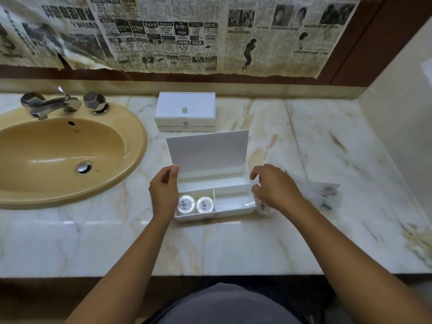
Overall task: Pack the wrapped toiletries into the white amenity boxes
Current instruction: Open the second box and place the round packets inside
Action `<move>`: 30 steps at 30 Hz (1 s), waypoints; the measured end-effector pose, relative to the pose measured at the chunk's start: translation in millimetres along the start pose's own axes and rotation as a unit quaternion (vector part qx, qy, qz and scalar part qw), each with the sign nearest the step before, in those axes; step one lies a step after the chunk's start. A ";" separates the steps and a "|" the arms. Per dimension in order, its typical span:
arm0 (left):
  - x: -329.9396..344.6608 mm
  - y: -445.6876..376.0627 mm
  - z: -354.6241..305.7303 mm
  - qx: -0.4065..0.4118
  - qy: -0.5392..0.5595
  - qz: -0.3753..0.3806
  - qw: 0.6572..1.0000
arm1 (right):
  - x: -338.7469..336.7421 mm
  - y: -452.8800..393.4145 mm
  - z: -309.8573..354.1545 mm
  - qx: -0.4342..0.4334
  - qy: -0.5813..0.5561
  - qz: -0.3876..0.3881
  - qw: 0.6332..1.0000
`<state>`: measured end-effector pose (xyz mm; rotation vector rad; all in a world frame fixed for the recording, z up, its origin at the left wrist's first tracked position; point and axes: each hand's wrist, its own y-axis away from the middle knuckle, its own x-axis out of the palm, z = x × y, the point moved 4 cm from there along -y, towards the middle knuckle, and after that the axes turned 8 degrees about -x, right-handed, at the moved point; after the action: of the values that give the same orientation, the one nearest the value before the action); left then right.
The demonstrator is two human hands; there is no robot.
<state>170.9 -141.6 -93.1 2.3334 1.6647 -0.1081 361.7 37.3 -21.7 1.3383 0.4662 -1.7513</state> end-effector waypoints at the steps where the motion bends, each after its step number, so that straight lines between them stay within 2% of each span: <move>1: 0.1 -0.1 -0.1 0.003 0.000 -0.001 1.000 | 2.5 1.4 -5.8 0.014 0.003 0.013 1.000; 7: 0.3 -0.3 -0.2 0.005 -0.001 -0.002 1.000 | 26.5 11.8 -21.5 0.042 0.039 0.095 0.994; 14: 0.6 0.9 -1.5 0.001 0.005 0.002 1.000 | 35.4 12.3 -25.7 0.043 0.051 0.101 0.993; 18: 0.4 1.1 -1.2 0.000 0.011 0.002 1.000 | 22.3 9.9 -23.4 0.049 0.047 0.070 0.995; 23: 0.2 0.7 -0.3 -0.001 0.012 0.002 1.000 | -18.3 8.5 -0.5 0.029 0.034 -0.019 0.999; 26: -0.1 0.6 0.2 -0.002 0.009 0.002 1.000 | -32.1 8.7 33.4 -0.024 0.003 -0.061 0.998; 30: -0.3 -0.2 0.2 -0.001 0.005 -0.003 1.000 | -16.1 8.9 84.7 -0.130 -0.021 -0.050 0.990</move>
<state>170.6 -141.9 -93.2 2.3320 1.6767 -0.0960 319.6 -22.5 24.9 1.1094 0.7223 -1.7275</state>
